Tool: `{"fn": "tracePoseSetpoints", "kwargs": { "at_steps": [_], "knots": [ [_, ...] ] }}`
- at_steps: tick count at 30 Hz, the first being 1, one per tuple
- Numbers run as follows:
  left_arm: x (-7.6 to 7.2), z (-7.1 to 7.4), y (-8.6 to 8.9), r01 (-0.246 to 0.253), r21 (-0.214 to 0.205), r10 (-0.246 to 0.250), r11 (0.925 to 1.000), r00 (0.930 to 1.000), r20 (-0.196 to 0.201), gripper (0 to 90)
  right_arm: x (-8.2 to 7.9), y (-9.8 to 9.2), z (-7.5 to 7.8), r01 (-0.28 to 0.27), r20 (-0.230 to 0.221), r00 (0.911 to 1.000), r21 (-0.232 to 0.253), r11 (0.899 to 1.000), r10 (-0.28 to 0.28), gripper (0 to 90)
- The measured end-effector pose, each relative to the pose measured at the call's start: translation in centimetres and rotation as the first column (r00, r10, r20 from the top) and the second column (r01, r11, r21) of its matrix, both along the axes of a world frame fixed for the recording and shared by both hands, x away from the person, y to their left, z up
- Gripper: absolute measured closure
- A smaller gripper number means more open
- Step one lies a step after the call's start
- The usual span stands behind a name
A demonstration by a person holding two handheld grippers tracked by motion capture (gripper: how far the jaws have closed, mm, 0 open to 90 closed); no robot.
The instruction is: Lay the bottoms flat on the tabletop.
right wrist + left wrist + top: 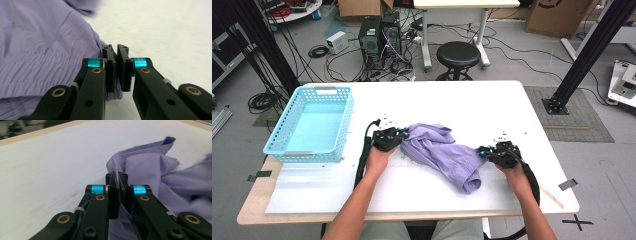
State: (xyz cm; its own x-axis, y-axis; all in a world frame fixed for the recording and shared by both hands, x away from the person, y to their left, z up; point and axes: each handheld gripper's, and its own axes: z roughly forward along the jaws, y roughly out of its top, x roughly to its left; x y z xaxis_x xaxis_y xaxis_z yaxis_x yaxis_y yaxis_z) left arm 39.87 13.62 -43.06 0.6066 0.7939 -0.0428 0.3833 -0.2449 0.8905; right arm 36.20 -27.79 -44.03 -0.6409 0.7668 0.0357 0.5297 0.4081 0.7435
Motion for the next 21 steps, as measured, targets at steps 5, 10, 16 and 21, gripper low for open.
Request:
{"fn": "tracePoseSetpoints", "kwargs": {
  "at_steps": [5,10,16,21],
  "knots": [
    [-0.5,-0.6,3.1,-0.121,0.006,0.121,0.9927,0.9926,-0.008,87.7,1.1,-1.0,-0.1,0.133,0.022,0.9909,-0.018,0.991,-0.132,86.0],
    [-0.9,-1.2,4.8,-0.163,-0.006,0.163,0.9866,0.9864,-0.024,86.2,1.8,-1.7,-0.2,0.224,0.044,0.9738,-0.021,0.974,-0.223,85.4],
    [-1.2,0.0,4.9,-0.138,-0.045,0.139,0.9894,0.9902,0.014,53.3,1.4,-2.2,0.3,0.257,0.082,0.9626,0.025,0.966,-0.258,71.1],
    [-1.5,0.7,4.1,-0.079,-0.059,0.083,0.9951,0.995,0.057,49.5,0.8,-2.1,1.1,0.191,0.093,0.9751,0.107,0.976,-0.201,56.2]
  ]
}}
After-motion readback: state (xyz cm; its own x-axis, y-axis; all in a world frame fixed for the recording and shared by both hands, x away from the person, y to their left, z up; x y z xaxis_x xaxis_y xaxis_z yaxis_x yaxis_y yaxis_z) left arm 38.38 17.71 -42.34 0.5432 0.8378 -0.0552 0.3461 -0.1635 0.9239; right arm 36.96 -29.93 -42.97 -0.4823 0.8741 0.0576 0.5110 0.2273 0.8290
